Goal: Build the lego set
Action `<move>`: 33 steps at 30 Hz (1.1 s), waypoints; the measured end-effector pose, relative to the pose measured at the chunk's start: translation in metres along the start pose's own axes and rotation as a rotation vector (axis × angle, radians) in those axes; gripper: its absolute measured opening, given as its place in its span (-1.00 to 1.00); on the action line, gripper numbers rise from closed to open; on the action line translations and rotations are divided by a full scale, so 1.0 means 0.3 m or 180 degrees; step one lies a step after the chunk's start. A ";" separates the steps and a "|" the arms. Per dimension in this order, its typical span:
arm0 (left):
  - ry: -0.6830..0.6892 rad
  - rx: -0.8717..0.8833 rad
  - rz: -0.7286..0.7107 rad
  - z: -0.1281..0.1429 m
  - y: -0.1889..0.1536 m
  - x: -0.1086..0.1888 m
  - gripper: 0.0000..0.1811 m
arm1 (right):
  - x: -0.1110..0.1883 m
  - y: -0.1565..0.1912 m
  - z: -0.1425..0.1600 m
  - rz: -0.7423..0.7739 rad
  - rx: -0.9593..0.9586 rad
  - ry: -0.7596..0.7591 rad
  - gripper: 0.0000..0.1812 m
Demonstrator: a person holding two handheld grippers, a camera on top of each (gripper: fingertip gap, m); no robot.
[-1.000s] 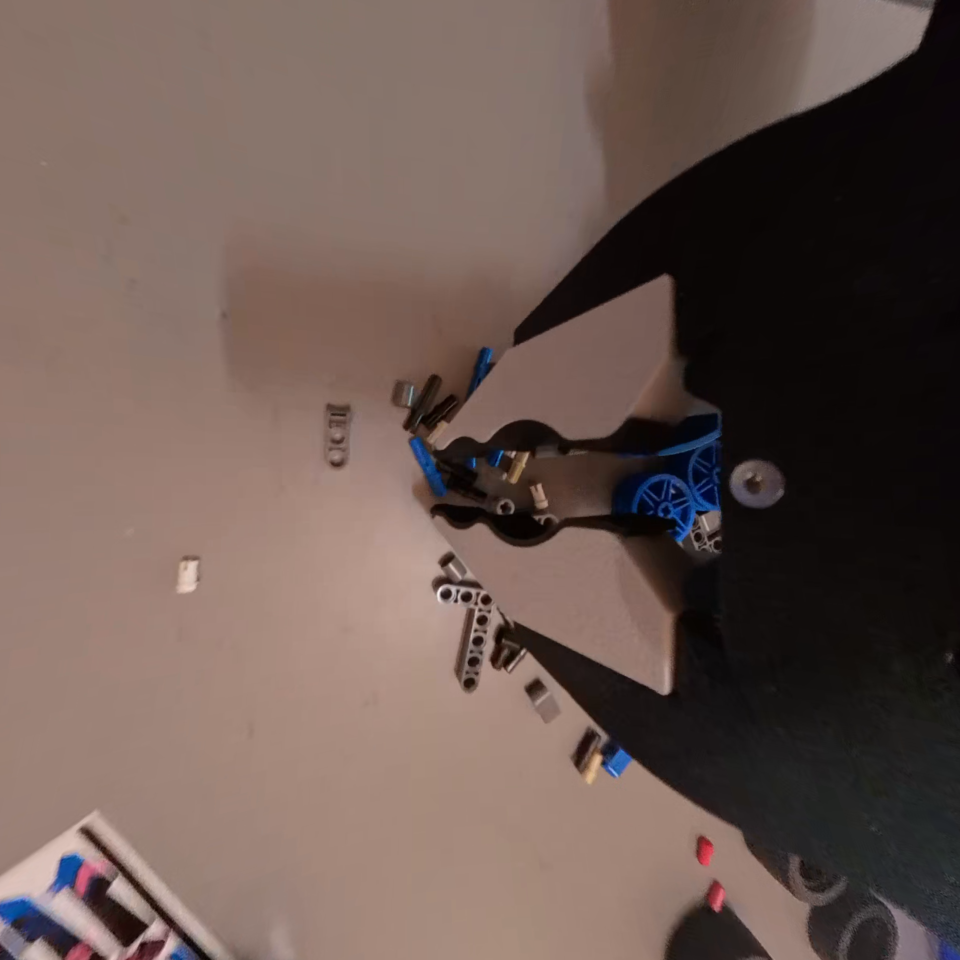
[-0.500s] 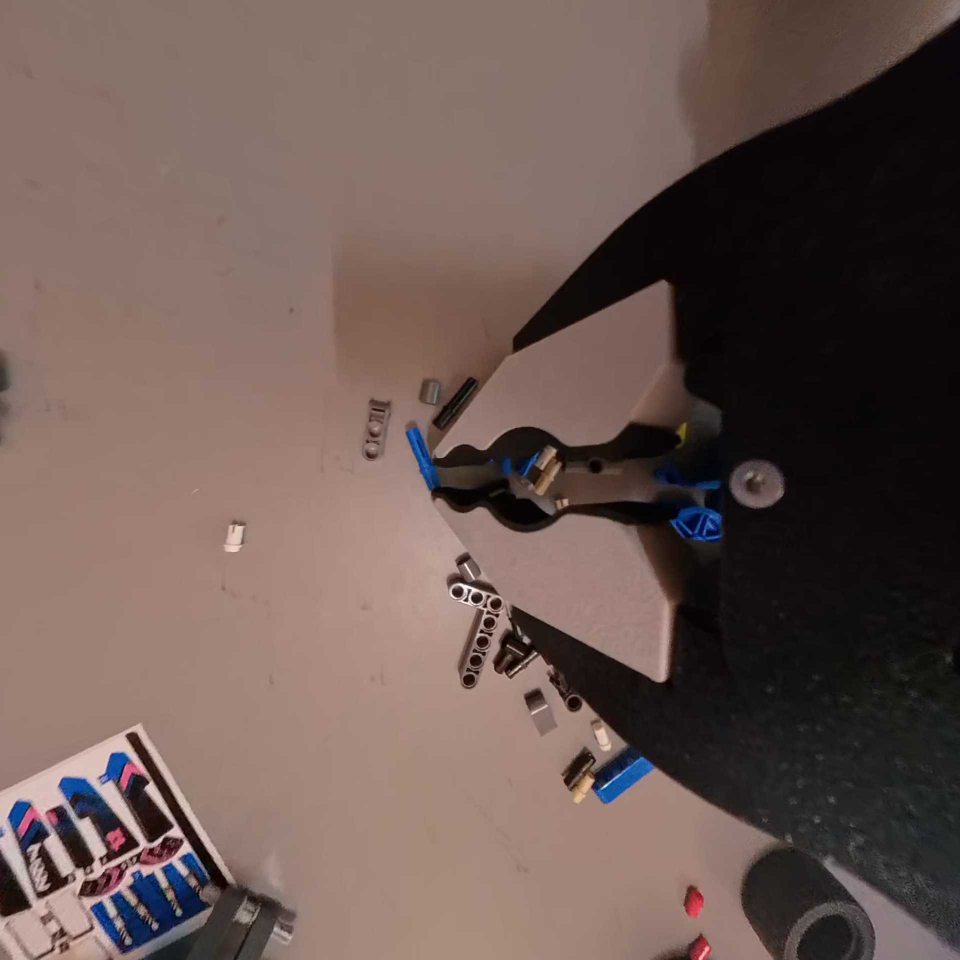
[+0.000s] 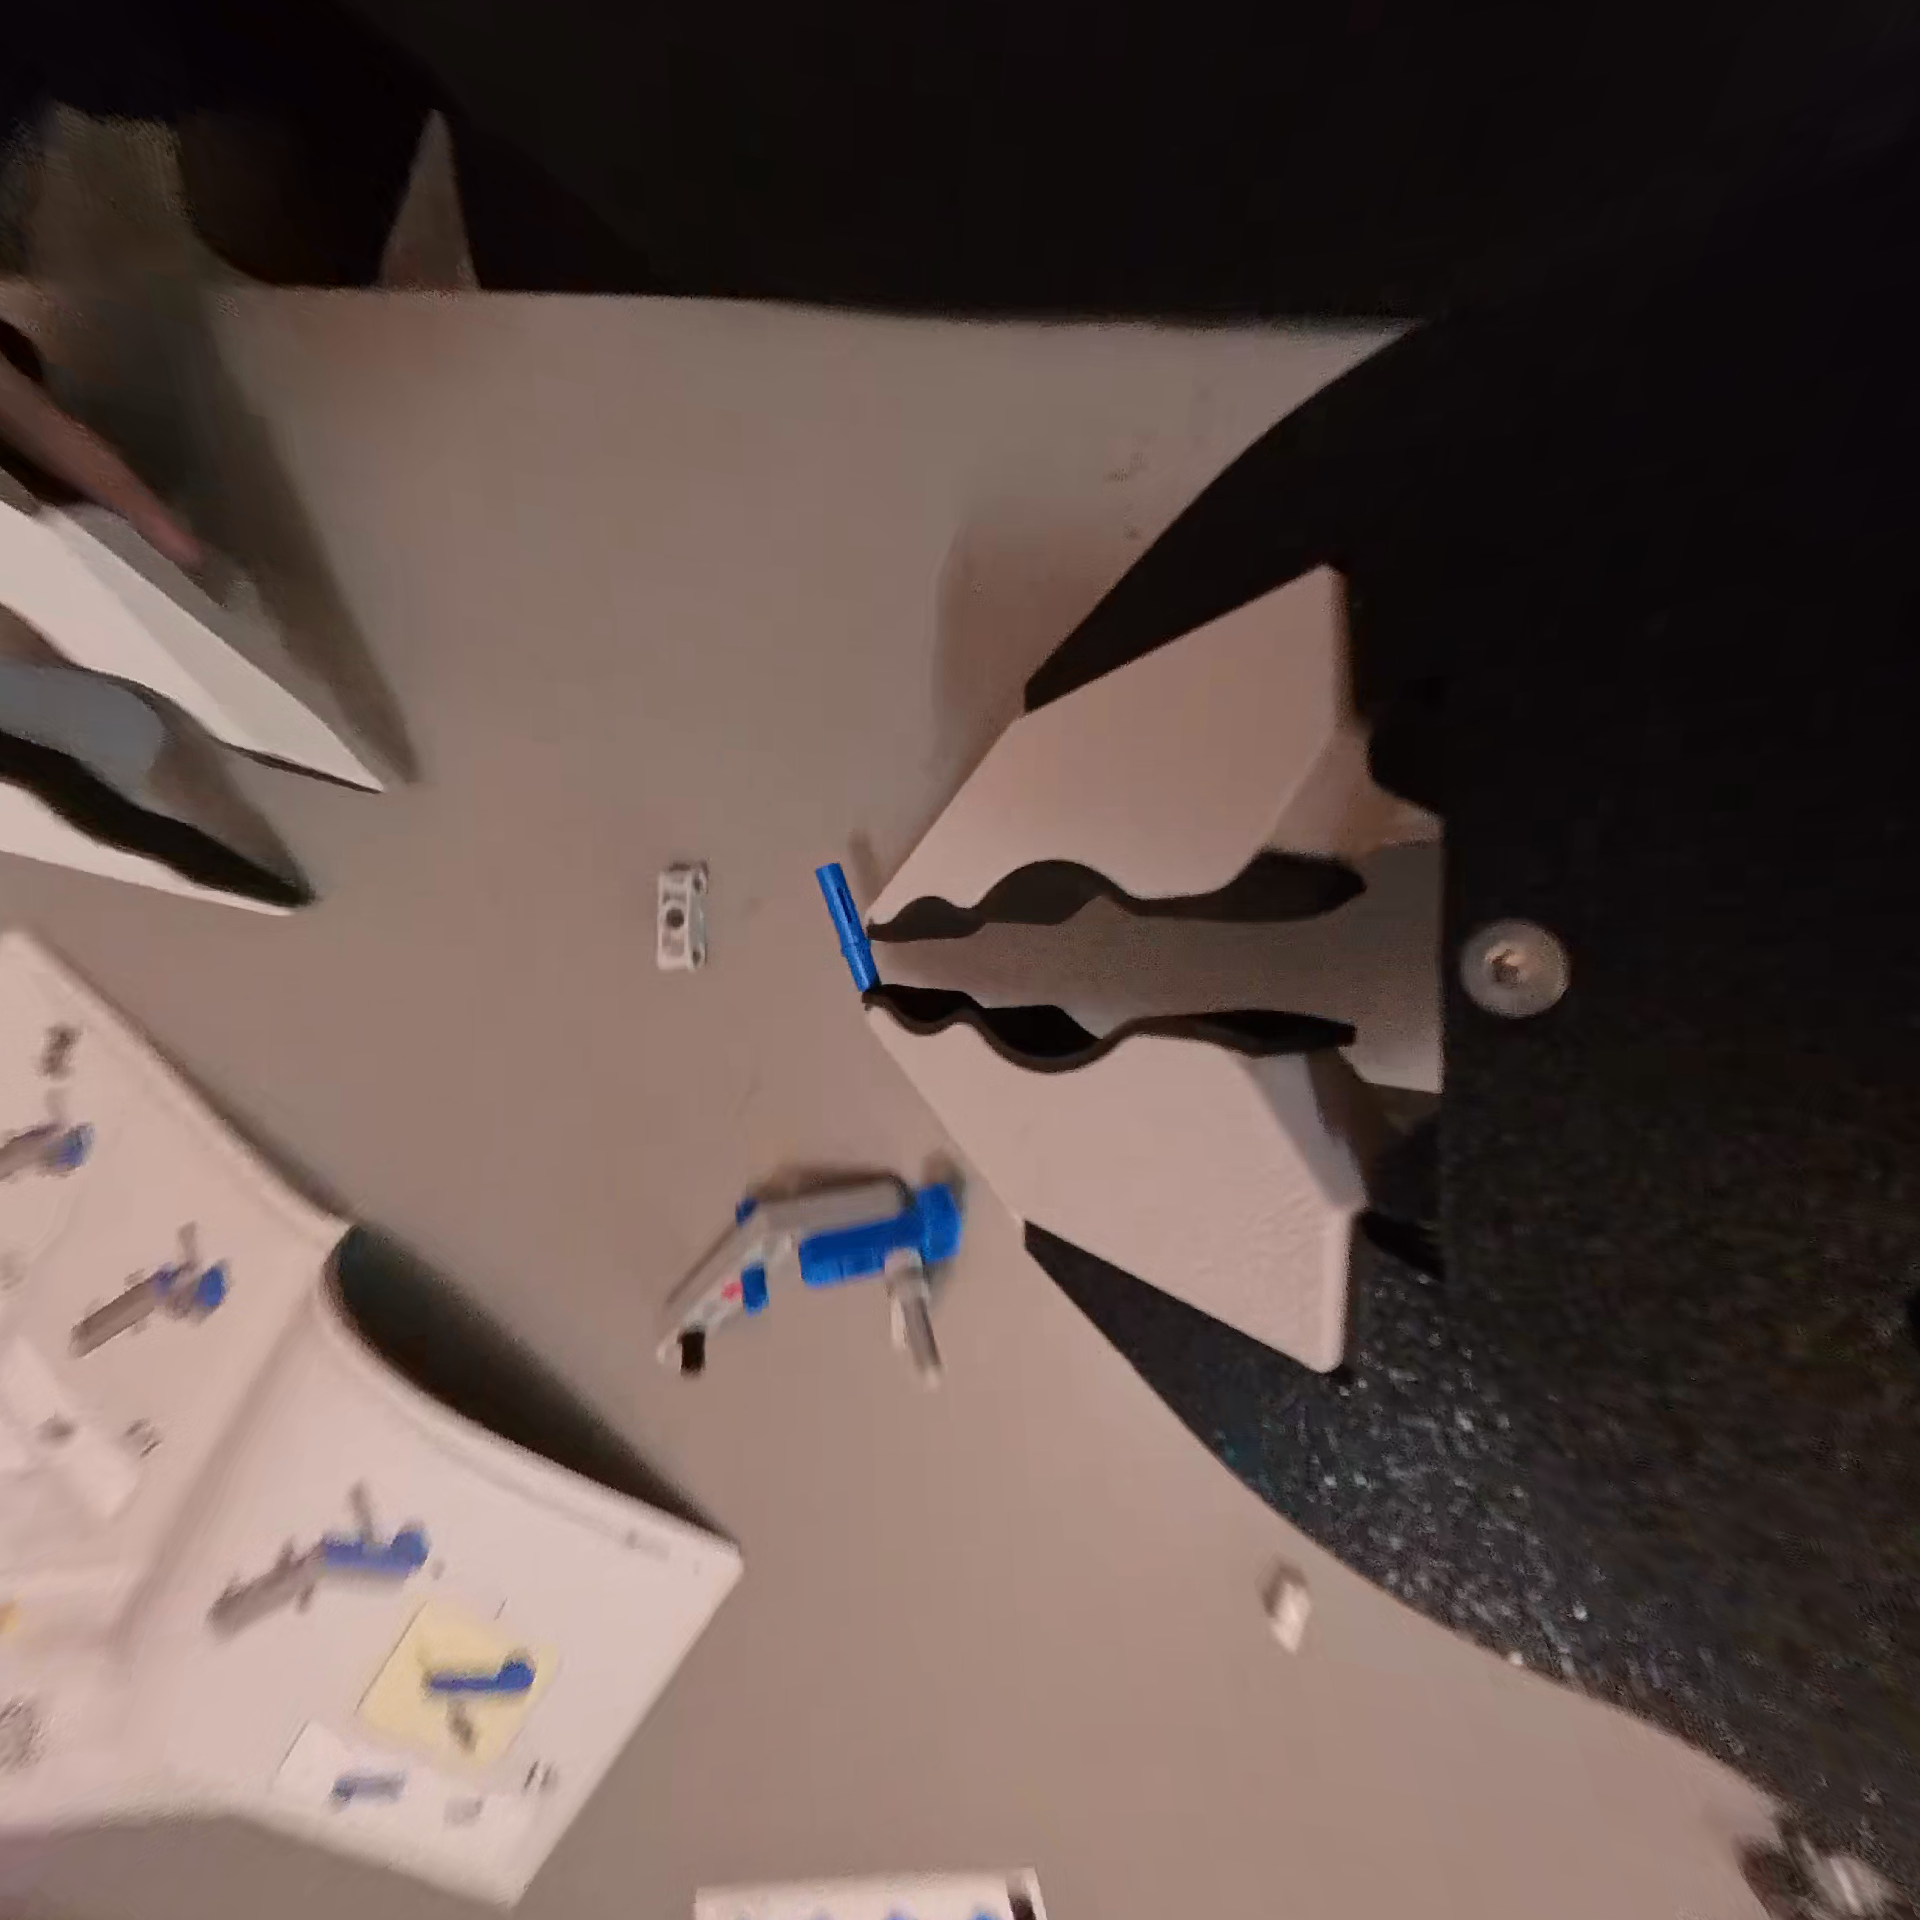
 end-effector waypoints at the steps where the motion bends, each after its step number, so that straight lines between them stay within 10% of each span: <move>1: 0.0081 0.0025 -0.0018 -0.003 -0.013 -0.033 -0.94 | 0.011 0.005 0.006 -0.0004 -0.0010 -0.0023 -0.60; 33: 0.0359 -0.0623 0.0346 -0.065 -0.020 -0.120 -0.99 | -0.115 0.226 -0.086 -0.0297 0.0523 0.0010 -0.77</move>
Point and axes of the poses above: each gripper's, where its closed fingertips meet, x back along the fingers, z out of its underside, y = z × x across the jaws, the point moved 8 cm from there along x, back along the fingers, and after that the axes turned 9 degrees about z, right-handed, at the moved point
